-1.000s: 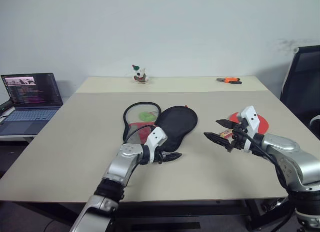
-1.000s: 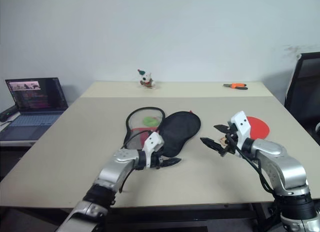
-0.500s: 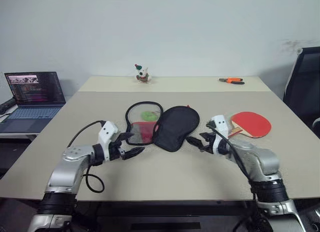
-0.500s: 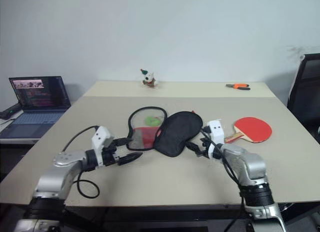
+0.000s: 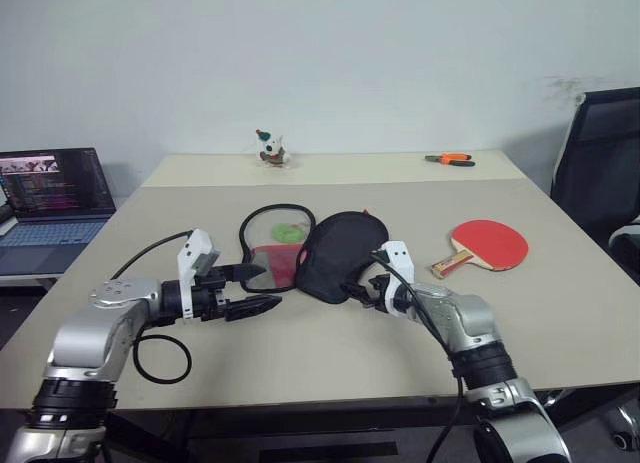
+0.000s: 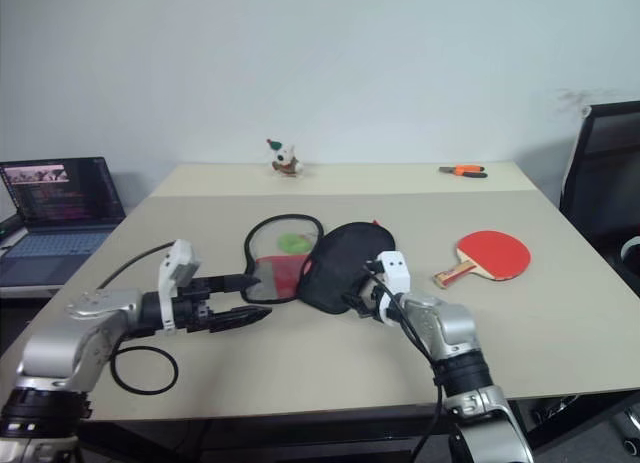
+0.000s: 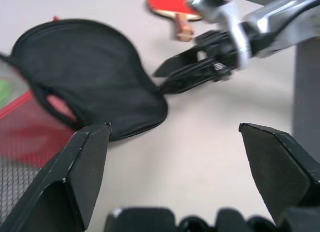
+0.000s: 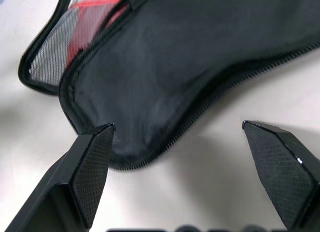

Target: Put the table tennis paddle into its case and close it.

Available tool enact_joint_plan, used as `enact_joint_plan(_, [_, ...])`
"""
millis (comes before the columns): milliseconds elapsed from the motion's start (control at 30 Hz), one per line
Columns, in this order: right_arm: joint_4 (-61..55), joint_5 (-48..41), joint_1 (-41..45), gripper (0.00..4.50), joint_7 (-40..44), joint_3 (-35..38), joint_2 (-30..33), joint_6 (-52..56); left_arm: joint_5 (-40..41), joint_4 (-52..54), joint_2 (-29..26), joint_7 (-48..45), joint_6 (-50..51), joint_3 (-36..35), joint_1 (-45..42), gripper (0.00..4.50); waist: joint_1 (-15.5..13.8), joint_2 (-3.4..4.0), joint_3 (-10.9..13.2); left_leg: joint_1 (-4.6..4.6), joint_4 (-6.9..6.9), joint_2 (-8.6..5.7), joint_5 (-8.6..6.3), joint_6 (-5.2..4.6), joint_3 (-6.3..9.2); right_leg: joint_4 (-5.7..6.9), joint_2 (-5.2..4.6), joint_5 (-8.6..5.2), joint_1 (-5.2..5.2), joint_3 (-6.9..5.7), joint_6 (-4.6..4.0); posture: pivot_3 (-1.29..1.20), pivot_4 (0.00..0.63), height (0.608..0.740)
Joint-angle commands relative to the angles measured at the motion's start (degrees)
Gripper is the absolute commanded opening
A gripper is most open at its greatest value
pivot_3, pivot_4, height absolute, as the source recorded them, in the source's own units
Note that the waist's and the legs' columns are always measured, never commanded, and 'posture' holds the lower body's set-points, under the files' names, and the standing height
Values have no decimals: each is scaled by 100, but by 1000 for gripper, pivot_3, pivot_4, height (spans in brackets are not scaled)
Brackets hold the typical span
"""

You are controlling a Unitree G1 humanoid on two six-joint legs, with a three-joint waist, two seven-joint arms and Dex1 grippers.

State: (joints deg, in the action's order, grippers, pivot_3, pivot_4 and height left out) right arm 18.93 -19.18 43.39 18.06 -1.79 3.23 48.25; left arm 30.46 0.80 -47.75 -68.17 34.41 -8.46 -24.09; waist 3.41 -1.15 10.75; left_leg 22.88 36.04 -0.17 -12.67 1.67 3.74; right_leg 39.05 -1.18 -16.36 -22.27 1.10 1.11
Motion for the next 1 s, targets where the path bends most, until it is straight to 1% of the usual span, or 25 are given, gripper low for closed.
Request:
enact_joint_plan(33, [368,95,271,4500,115,-68,-181,-333,192,292,-172,-34,64,-242,92,4474,4,0,0,-1,0,0,0,0,0,1,0,0,0,0,0,0,150,740])
enact_joint_plan(233, [764,181,596,4500,296,-90,-499,-626,289,529,-136,130,172,-280,167,4474,1,1,0,1,-2,4,0,0,0,0,0,0,-2,0,-1,0,150,740])
enact_joint_plan(333, [862,144,727,3911,261,31,-653,-679,325,600,-119,207,182,-285,199,4500,-3,2,1,3,-5,4,0,0,1,-2,-1,0,-5,0,-2,0,150,740])
enact_joint_plan(533, [727,73,743,1859,205,240,-696,-549,385,722,-80,334,156,-268,282,4500,-18,2,1,5,-6,1,0,0,3,-4,-5,0,-4,-2,-2,0,150,740])
enact_joint_plan(633, [565,16,696,735,202,378,-564,-366,384,759,-50,370,125,-224,297,4500,-25,2,1,5,-6,0,0,0,5,-4,-7,0,-4,-4,-2,0,150,740])
enact_joint_plan(700, [420,-26,633,88,218,456,-423,-178,385,797,-36,371,107,-170,308,4500,-26,2,1,5,-6,0,0,0,4,-4,-8,0,-4,-3,-2,0,150,740])
enact_joint_plan(867, [60,-136,406,36,381,524,138,349,400,948,49,361,82,0,246,4500,-36,2,1,7,-6,-3,0,0,4,-6,-8,-1,-4,-4,-2,0,150,740])
enact_joint_plan(933, [-35,-126,271,36,659,468,605,624,478,1099,147,351,128,128,83,4500,-60,2,1,8,-6,-4,0,0,3,-7,-8,-1,-4,-3,-2,0,150,740])
enact_joint_plan(1000, [-53,-138,228,36,852,450,921,803,501,1147,203,322,145,223,-41,4500,-91,1,2,10,-5,-10,0,0,3,-7,-6,-1,-4,-5,-2,0,150,740])
